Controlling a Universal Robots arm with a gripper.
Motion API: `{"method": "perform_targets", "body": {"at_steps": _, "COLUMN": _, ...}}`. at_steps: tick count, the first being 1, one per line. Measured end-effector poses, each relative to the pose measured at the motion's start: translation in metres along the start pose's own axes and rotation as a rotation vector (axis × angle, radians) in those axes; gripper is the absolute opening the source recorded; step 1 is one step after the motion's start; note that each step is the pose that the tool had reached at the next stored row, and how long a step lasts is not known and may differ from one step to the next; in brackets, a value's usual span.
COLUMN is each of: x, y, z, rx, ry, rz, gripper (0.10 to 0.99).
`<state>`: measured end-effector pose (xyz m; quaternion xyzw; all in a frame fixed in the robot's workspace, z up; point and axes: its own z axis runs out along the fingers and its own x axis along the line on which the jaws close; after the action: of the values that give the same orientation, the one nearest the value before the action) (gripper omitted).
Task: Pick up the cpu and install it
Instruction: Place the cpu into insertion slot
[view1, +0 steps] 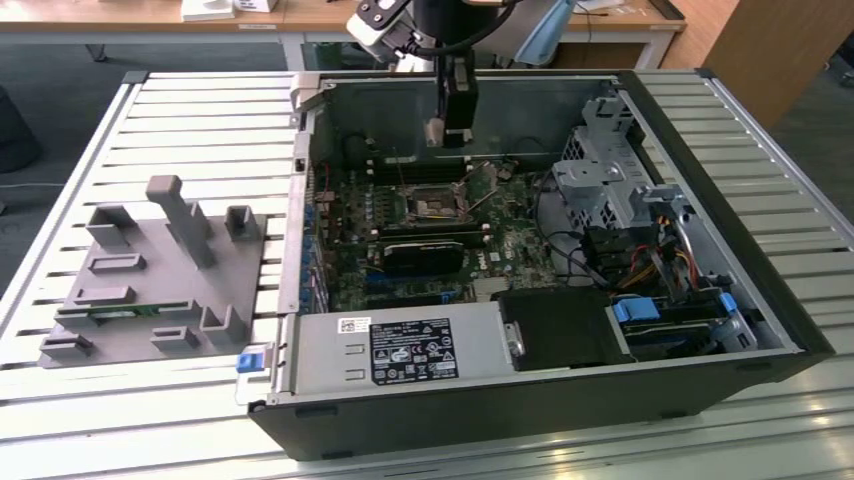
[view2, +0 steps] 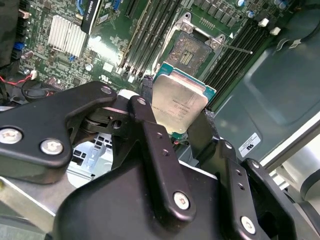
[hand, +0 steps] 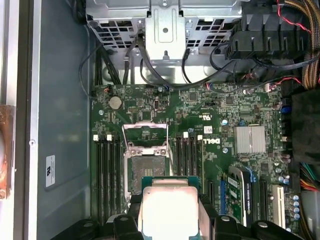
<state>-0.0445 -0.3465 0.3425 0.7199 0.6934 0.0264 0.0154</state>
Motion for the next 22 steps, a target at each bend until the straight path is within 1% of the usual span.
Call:
{"method": "perform_targets", "body": {"at_steps": 10, "x": 0.0004, "y": -0.0005, "z": 0.0068, "rx": 0.000, "ry": -0.0011, "rz": 0.002, "gripper": 0.529}}
{"method": "perform_targets", "body": {"at_steps": 13, "x": 0.0018, "y": -0.0008, "z": 0.0116, "rx": 0.000, "ry": -0.0020, "rz": 0.014, "gripper": 0.529}}
{"method": "perform_targets", "body": {"at_steps": 18, "x": 0.0035, "y": -0.0014, "z": 0.0204, "rx": 0.000, "ry": -0.0026, "rz": 0.014, "gripper": 0.529}}
{"method": "perform_targets", "body": {"at_steps": 22, "x": 0.0067, "y": -0.0019, "z": 0.0279, "rx": 0.000, "ry": -0.0021, "rz": 0.013, "gripper": 0.529}}
